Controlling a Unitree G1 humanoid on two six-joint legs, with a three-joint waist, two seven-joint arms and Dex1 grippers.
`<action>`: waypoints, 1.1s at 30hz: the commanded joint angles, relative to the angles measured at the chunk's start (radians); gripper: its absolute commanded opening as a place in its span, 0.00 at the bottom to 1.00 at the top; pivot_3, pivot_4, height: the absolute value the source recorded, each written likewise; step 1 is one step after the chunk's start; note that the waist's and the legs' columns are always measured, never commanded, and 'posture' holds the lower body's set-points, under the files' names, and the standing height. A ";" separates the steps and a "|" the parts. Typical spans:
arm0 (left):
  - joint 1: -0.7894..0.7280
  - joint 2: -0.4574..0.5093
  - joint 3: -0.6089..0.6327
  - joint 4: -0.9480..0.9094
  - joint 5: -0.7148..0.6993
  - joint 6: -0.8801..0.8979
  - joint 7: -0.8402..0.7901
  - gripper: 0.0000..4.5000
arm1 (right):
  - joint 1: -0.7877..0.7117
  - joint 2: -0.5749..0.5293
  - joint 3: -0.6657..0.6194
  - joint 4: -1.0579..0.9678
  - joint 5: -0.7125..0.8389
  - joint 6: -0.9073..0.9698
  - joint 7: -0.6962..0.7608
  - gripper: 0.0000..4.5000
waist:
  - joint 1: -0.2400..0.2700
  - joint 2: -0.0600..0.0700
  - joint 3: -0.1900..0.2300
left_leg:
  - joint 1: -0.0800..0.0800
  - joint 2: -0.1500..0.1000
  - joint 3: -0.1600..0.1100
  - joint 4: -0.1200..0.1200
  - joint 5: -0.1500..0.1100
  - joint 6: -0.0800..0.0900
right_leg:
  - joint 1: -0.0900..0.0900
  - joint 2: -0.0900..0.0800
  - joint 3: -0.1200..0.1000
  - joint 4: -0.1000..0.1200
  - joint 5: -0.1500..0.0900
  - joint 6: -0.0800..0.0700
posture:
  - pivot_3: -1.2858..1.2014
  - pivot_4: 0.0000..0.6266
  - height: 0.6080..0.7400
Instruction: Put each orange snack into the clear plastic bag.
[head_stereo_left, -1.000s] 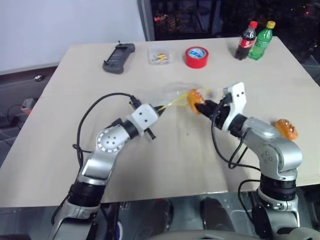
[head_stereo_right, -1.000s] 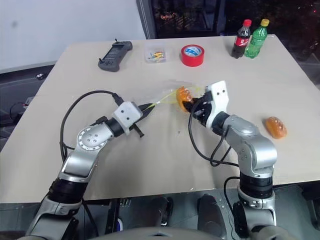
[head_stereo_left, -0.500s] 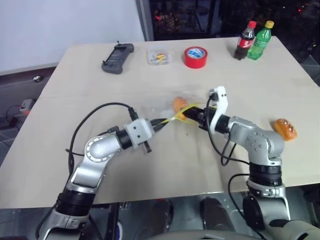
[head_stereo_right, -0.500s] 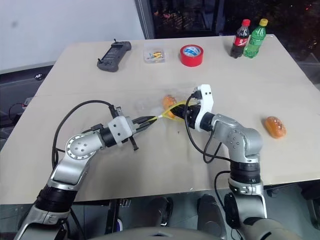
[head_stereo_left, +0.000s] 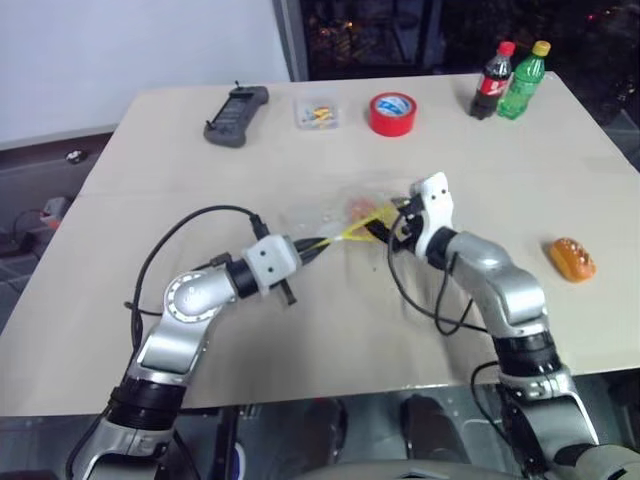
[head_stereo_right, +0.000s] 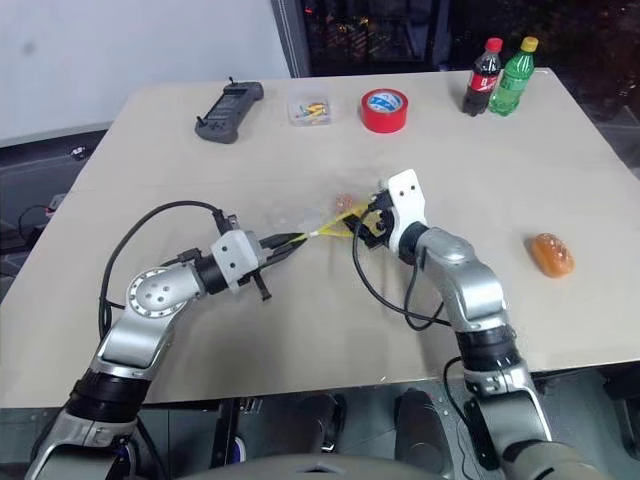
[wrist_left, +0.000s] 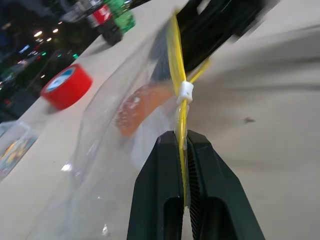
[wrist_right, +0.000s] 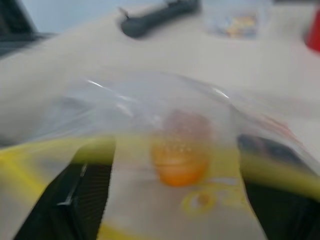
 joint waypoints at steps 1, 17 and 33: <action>-0.013 -0.003 0.009 -0.007 -0.004 -0.009 0.003 0.00 | 0.085 -0.128 -0.103 -0.216 0.089 0.043 0.080 0.87 | 0.004 0.000 0.000 | 0.000 0.000 0.000 0.000 0.000 0.000 | 0.000 0.000 0.000 0.000 0.000 0.000 | 0.52 0.24 1.00; -0.084 0.002 -0.004 0.077 -0.024 -0.032 -0.073 0.00 | 0.376 -0.449 -0.392 0.097 -0.320 -0.066 -0.207 1.00 | 0.026 0.000 0.000 | 0.002 0.001 0.002 0.001 0.000 0.000 | 0.002 0.000 0.001 0.001 0.001 0.001 | 0.52 0.24 1.00; -0.077 0.001 0.009 0.057 -0.042 -0.016 -0.085 0.00 | 0.345 -0.371 -0.470 0.047 -0.149 0.028 -0.132 0.53 | 0.020 0.000 0.000 | 0.002 0.000 0.002 0.001 0.000 0.000 | 0.002 0.000 0.001 0.000 0.001 0.001 | 0.52 0.24 1.00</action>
